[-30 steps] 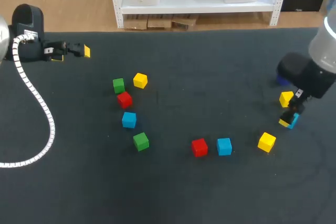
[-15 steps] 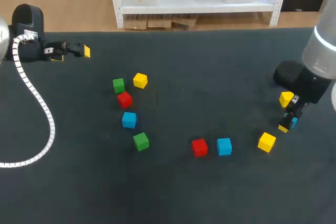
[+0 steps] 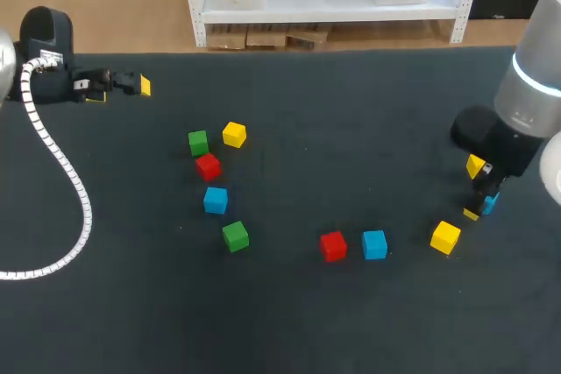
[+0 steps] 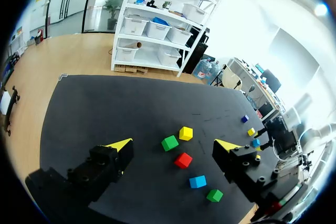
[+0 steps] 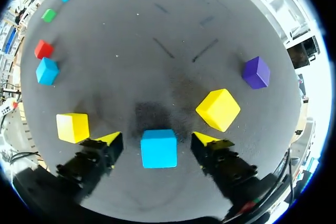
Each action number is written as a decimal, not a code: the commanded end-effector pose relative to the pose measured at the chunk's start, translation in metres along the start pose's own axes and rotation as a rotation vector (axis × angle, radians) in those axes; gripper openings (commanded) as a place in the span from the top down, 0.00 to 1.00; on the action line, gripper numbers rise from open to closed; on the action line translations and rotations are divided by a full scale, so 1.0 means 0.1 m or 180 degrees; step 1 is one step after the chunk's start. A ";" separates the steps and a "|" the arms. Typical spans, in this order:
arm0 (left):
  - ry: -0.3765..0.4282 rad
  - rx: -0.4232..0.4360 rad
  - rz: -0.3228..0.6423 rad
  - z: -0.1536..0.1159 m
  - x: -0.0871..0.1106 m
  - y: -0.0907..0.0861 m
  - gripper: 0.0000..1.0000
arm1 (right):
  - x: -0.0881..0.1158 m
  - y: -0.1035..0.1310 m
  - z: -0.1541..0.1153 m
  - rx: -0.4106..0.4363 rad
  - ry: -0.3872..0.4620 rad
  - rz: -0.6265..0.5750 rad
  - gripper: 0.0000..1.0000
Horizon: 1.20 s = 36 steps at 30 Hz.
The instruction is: Place the blue cubes, place green cubes on the blue cubes, place the yellow cubes on the green cubes, then place the red cubes on the yellow cubes, and place purple cube on the red cubes.
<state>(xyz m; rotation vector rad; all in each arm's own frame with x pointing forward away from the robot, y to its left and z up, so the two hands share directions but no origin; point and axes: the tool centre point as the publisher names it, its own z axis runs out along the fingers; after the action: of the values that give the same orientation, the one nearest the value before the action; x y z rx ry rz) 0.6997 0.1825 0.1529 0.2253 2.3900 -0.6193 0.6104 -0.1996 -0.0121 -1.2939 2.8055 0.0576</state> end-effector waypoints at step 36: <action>-0.0022 0.0033 0.0007 0.00 0.01 0.02 0.00 | -0.67 0.09 -1.06 0.0403 -0.0352 -0.1054 1.00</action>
<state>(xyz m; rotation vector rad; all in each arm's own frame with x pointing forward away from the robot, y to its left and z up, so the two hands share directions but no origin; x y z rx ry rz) 0.6997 0.1825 0.1529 0.2253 2.3900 -0.6194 0.6365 -0.1542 0.0902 -1.6172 2.4205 -0.0812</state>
